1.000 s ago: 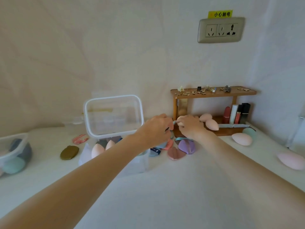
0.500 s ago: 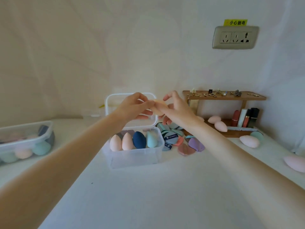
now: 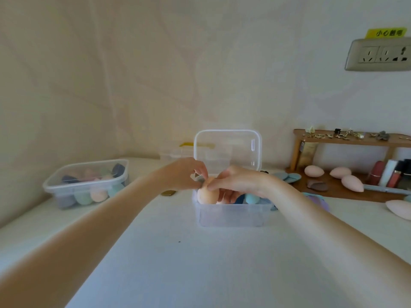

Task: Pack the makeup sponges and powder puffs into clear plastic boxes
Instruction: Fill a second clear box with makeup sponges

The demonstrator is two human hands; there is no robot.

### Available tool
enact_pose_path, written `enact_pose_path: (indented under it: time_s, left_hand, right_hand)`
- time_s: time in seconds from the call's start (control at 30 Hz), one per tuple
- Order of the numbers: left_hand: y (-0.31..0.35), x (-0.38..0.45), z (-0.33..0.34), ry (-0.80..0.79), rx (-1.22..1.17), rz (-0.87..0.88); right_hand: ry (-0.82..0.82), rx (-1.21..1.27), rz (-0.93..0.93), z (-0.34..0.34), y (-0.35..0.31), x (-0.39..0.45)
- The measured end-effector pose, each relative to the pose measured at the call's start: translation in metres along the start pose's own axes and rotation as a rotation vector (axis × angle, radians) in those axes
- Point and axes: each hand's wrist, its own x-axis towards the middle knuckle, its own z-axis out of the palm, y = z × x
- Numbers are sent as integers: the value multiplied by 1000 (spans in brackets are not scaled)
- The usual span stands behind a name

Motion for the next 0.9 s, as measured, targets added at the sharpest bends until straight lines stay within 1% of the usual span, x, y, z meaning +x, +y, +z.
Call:
enact_pose_path:
  time_s: [0.1,0.17,0.27,0.4,0.5,0.57,0.6,0.67,0.73,0.83,0.9]
  left_hand:
    - [-1,7,8,-5,57,37]
    - [-2,11,13,28,40,14]
    - [-3,14,17,93,19,-2]
    - [-6,15,18,83,7,4]
    - [-7,14,17,80,-20,15]
    - [-7,13,15,75,-35,19]
    - [-6,11,13,53,-51,22]
    - [-4,8,9,-43,-82,16]
    - [-1,5,6,-140,-49,-9]
    - [3,2,4,-174,16,-25]
    - [8,1,2,-199,47,-45]
  right_hand:
    - [-127,6,49,2,2,-1]
    - [-156,-77,70,8,2,1]
    - [-107,-249,66,16,-2,6]
    - [-73,-311,50,20,-9,9]
    - [19,-379,41,18,-8,11]
    - [77,-345,34,16,-7,13]
    - [95,-311,25,16,-8,14]
    - [109,-275,1,19,-9,15]
    - [127,-325,-11,26,-8,18]
    - [143,-384,-16,29,-6,22]
    - [98,-305,1,25,-7,18]
